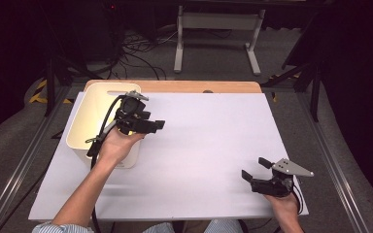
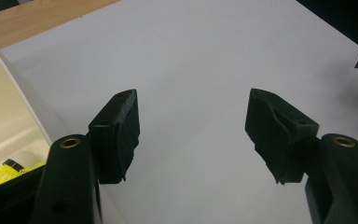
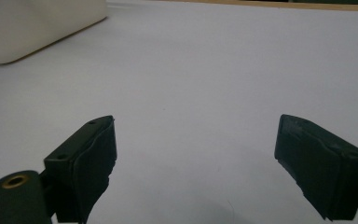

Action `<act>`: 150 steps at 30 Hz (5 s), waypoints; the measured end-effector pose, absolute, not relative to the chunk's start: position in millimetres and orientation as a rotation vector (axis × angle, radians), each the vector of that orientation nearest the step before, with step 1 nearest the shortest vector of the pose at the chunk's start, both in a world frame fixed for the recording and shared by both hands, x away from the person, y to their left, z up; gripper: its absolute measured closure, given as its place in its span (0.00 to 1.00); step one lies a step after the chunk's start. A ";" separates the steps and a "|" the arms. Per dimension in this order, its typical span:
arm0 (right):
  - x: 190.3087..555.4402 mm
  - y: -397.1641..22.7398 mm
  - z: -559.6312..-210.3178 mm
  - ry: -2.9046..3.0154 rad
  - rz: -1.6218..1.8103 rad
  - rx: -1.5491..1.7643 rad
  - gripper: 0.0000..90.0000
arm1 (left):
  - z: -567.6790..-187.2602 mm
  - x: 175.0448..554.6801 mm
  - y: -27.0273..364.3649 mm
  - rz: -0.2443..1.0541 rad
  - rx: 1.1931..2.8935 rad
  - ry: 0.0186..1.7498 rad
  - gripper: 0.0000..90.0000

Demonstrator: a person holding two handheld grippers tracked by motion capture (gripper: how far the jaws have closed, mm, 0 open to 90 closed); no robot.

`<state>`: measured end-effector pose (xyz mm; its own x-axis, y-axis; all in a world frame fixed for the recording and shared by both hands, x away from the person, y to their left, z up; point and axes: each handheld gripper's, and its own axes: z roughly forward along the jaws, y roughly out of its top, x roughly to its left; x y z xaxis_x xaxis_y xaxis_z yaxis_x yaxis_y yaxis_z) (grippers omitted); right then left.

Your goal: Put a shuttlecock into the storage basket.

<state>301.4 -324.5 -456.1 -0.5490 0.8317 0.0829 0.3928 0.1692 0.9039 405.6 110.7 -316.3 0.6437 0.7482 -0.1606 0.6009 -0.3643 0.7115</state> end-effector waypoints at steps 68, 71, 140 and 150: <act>301.2 -324.0 -456.1 2.018 1.353 1.154 0.15 | -354.9 365.8 102.4 0.232 2.089 1.020 0.32; 301.1 -324.0 -456.1 2.018 1.353 1.154 0.15 | -356.0 363.2 101.4 0.230 2.092 1.011 0.32; 298.8 -322.5 -454.6 2.017 1.351 1.138 0.15 | -398.6 314.1 122.7 0.290 2.073 0.985 0.33; 298.1 -323.3 -452.3 2.006 1.357 1.138 0.15 | -401.9 307.4 134.5 0.314 2.064 1.007 0.32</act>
<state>298.1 -323.3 -452.3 -0.5510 0.8314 0.0719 0.3763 0.1707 0.9106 307.4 134.5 -401.9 0.6522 0.7490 -0.1165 0.5503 -0.3622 0.7524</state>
